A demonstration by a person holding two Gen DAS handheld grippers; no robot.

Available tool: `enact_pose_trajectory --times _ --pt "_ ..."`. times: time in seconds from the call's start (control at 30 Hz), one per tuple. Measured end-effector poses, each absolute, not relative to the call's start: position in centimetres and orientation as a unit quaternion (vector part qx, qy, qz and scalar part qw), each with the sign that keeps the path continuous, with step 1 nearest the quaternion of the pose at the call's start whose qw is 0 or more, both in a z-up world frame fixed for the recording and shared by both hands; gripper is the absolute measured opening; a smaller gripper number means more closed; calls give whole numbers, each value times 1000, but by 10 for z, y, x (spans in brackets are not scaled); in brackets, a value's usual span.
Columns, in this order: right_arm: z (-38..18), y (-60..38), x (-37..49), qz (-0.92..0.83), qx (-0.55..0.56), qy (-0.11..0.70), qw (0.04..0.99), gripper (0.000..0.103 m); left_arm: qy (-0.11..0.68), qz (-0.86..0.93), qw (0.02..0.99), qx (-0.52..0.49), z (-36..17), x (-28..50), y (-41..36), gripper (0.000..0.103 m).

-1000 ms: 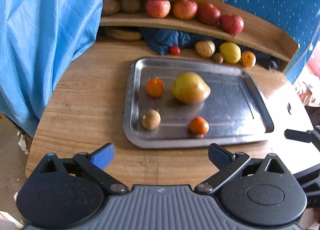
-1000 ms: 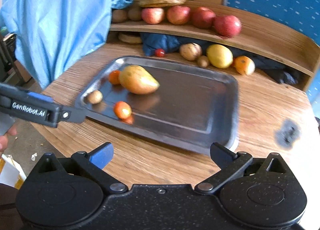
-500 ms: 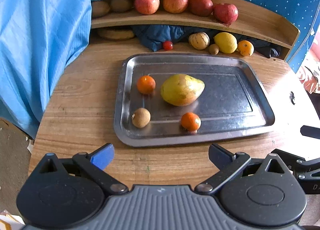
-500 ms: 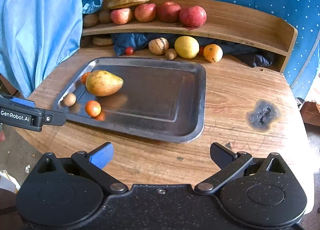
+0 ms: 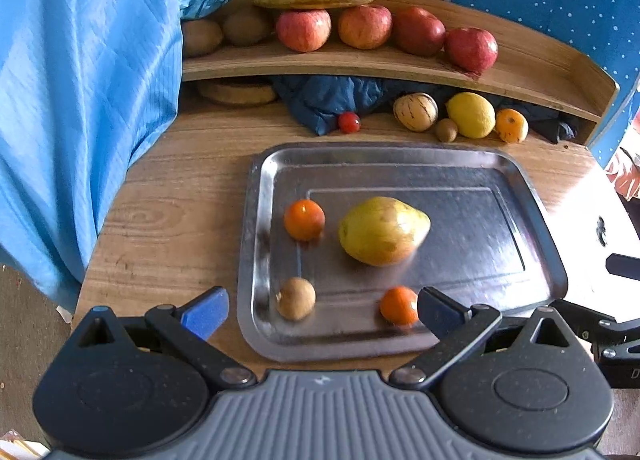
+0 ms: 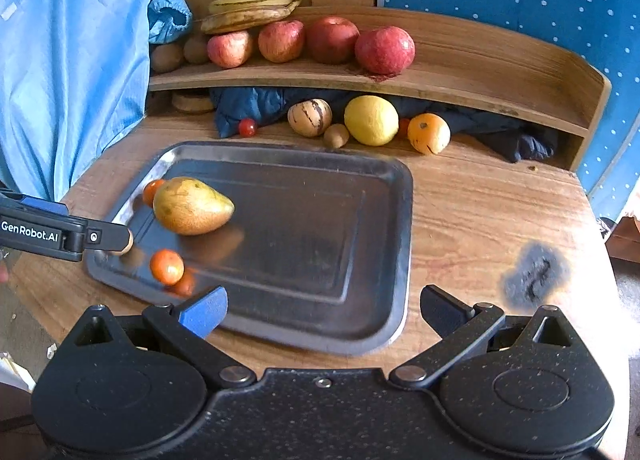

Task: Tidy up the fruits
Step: 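Lift both tools away from the tray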

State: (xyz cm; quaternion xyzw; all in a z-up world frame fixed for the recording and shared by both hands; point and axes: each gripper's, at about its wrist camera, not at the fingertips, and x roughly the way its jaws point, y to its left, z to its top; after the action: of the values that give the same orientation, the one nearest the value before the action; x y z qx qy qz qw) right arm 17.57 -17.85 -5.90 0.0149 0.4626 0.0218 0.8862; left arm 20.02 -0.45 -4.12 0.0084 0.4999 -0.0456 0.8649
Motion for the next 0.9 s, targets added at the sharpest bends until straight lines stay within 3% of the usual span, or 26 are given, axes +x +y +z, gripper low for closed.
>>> enact_pose_trajectory --times 0.9 --pt "-76 -165 257 5 28 457 889 102 500 -62 864 4 -52 312 13 102"
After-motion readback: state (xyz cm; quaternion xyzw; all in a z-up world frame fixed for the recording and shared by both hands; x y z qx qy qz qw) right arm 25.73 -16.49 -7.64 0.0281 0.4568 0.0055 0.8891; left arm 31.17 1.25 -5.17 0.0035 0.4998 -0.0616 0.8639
